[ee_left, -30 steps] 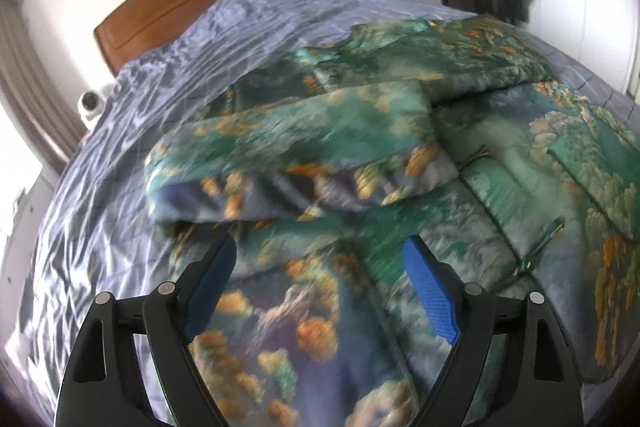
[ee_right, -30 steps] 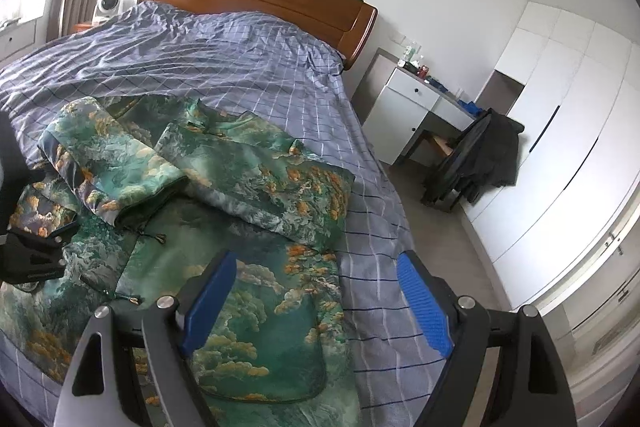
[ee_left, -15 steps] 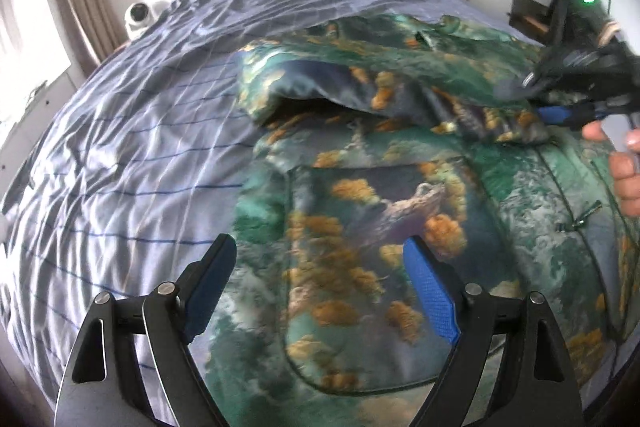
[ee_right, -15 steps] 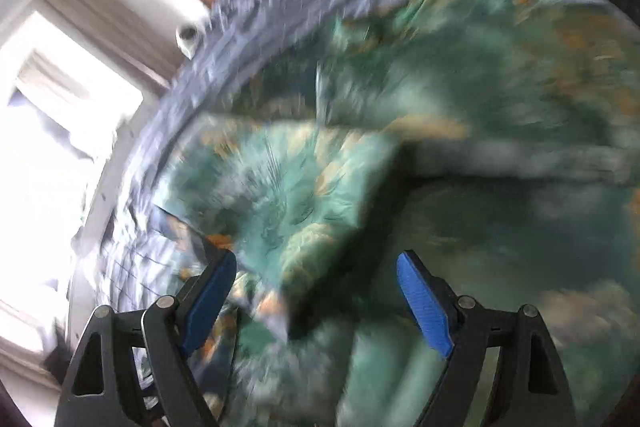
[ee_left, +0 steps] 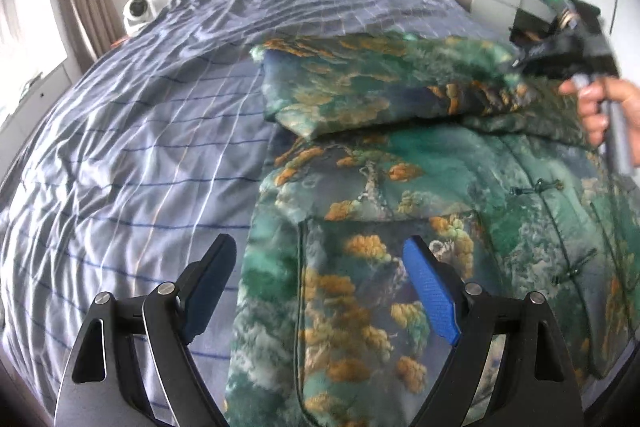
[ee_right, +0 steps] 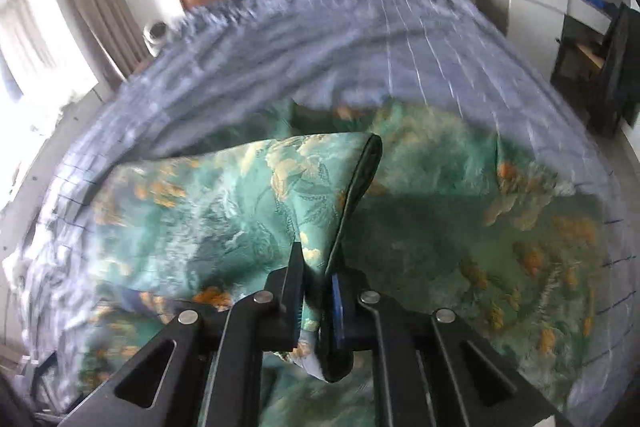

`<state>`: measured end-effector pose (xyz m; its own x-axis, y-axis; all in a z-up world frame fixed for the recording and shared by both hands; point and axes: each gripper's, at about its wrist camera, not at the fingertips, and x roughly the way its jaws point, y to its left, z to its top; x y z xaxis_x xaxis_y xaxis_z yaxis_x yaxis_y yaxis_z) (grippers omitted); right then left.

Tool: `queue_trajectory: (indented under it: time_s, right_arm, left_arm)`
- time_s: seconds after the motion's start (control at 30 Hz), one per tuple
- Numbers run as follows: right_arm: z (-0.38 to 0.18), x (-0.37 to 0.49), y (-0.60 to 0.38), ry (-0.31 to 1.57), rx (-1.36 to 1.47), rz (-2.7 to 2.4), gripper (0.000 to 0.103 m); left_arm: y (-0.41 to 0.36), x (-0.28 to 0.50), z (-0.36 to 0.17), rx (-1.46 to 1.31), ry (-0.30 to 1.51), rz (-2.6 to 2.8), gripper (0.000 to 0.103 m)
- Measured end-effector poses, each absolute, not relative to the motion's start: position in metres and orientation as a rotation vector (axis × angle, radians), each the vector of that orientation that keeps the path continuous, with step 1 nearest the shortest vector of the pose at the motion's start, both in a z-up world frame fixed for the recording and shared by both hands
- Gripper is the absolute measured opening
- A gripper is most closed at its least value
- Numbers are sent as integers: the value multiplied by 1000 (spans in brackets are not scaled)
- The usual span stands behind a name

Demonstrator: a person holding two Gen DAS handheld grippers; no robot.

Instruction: Fold large clothes

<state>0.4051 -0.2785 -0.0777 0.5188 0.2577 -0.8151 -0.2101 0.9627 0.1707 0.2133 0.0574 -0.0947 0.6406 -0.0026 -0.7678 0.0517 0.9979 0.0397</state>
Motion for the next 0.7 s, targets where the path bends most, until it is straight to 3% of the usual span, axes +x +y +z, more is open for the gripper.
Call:
queue_trajectory:
  time_s: [0.07, 0.1, 0.13, 0.17, 0.33, 0.43, 0.47, 0.63, 0.7]
  right_arm:
    - [-107, 414, -272, 1028, 40, 275, 28]
    - [-119, 414, -271, 1042, 31, 259, 48]
    - [-122, 413, -274, 1041, 36, 256, 60]
    - [-121, 411, -275, 1035, 42, 267, 64]
    - [-68, 381, -276, 826, -89, 241, 64]
    - [-54, 380, -263, 794, -48, 423, 64]
    - [-60, 383, -256, 821, -43, 463, 64]
    - [-133, 411, -242, 1013, -44, 428, 64]
    - [-143, 409, -240, 975, -58, 433, 64]
  left_arm:
    - [56, 222, -90, 83, 882, -44, 87]
    - [56, 228, -86, 91, 879, -48, 87]
    - [56, 236, -80, 97, 870, -51, 87]
    - [56, 246, -73, 96, 860, -53, 87]
    - [50, 327, -59, 44, 832, -78, 91]
    - [45, 374, -77, 5, 850, -62, 74]
    - [42, 389, -88, 12, 858, -48, 69]
    - [42, 411, -149, 53, 922, -35, 67]
    - [44, 408, -150, 39, 903, -37, 68]
